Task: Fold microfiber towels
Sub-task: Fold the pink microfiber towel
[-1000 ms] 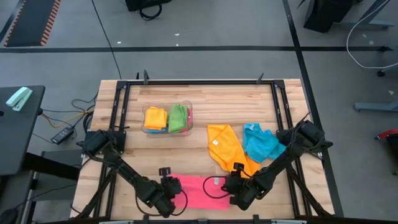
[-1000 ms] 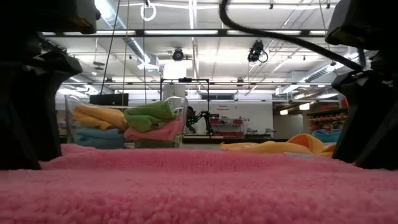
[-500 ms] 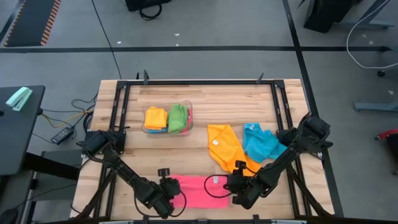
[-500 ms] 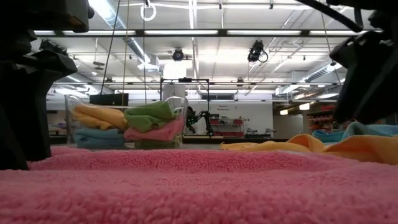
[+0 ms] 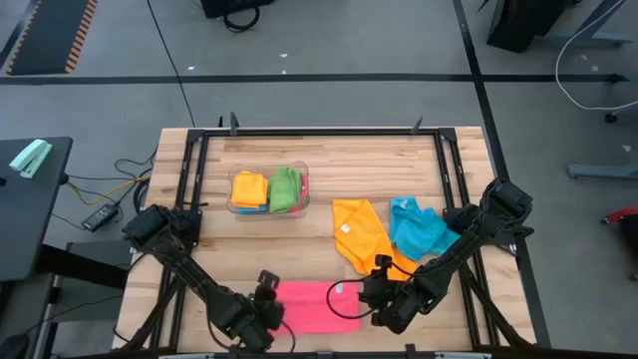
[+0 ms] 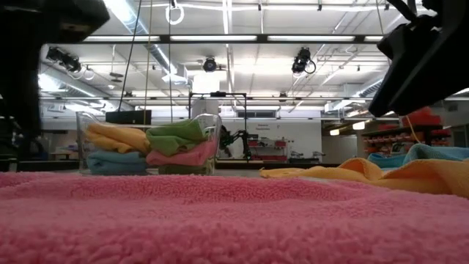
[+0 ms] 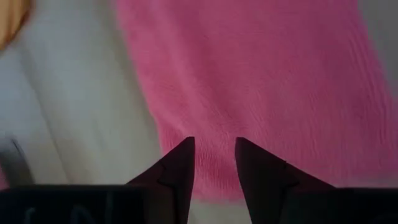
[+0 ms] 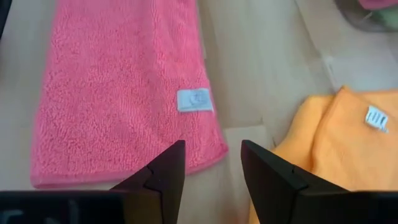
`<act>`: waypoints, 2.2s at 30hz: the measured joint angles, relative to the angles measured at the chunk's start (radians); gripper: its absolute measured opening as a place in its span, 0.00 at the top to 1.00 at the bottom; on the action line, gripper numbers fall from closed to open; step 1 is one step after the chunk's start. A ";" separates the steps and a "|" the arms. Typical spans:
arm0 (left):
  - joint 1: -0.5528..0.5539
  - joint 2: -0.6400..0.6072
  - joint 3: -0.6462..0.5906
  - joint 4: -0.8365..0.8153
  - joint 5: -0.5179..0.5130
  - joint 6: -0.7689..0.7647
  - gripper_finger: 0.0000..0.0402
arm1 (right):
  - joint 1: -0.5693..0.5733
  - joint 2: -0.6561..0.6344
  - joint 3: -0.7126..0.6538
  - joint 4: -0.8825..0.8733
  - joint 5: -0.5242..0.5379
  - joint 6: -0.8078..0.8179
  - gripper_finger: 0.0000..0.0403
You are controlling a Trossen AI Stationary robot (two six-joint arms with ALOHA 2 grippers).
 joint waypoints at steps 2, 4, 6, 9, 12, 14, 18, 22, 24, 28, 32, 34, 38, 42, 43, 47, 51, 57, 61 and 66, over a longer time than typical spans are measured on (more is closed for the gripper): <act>-0.016 0.002 0.000 -0.061 0.024 0.156 0.68 | 0.000 0.000 0.000 0.013 0.009 -0.015 0.59; -0.034 0.004 -0.003 -0.120 0.027 0.263 0.66 | 0.000 0.000 0.000 0.017 0.018 -0.019 0.59; -0.050 0.004 -0.001 -0.158 0.020 0.350 0.62 | 0.000 0.000 0.000 0.017 0.032 -0.020 0.59; -0.072 0.004 -0.002 -0.201 -0.024 0.464 0.55 | 0.000 0.000 0.000 0.019 0.055 -0.031 0.59; -0.077 0.004 -0.002 -0.185 -0.096 0.513 0.50 | -0.001 0.000 0.000 0.019 0.084 -0.065 0.59; -0.074 0.004 -0.002 -0.183 -0.104 0.540 0.48 | -0.007 0.000 0.000 0.019 0.090 -0.088 0.59; -0.057 0.003 -0.043 -0.110 -0.103 0.595 0.48 | -0.023 -0.001 0.000 0.019 0.090 -0.099 0.59; -0.058 0.004 -0.081 -0.048 -0.085 0.673 0.51 | -0.034 -0.001 0.000 0.030 0.091 -0.113 0.59; -0.059 0.004 -0.083 -0.060 -0.052 0.692 0.52 | -0.031 -0.001 0.000 0.043 0.090 -0.113 0.59; -0.059 0.004 -0.084 -0.030 0.009 0.696 0.54 | -0.025 -0.001 0.000 0.060 0.089 -0.121 0.59; -0.059 0.004 -0.084 0.025 0.050 0.725 0.53 | -0.026 -0.002 0.000 0.060 0.089 -0.118 0.59; -0.059 0.004 -0.084 0.062 0.050 0.764 0.53 | -0.026 -0.002 0.000 0.061 0.088 -0.110 0.59; -0.063 0.007 -0.083 0.099 0.062 0.829 0.53 | -0.026 -0.002 0.000 0.074 0.086 -0.088 0.59; -0.047 0.025 -0.081 0.082 0.123 0.847 0.58 | -0.018 -0.002 0.000 0.126 0.082 -0.091 0.59; -0.043 0.031 -0.080 0.079 0.143 0.847 0.60 | -0.015 -0.002 0.000 0.140 0.082 -0.091 0.59; -0.040 0.059 -0.078 0.071 0.164 0.864 0.70 | -0.004 -0.002 0.000 0.182 0.082 -0.090 0.59; -0.041 0.060 -0.079 0.071 0.173 0.892 0.78 | 0.002 -0.002 0.001 0.191 0.080 -0.061 0.59; -0.041 0.059 -0.080 0.070 0.189 0.880 0.97 | 0.001 -0.002 0.001 0.219 0.079 -0.034 0.59; -0.029 0.027 -0.076 0.070 0.211 0.838 0.97 | 0.001 -0.002 0.001 0.289 0.075 -0.058 0.59; 0.001 -0.055 -0.039 0.076 0.253 0.775 0.98 | 0.001 -0.002 0.001 0.314 0.063 -0.063 0.59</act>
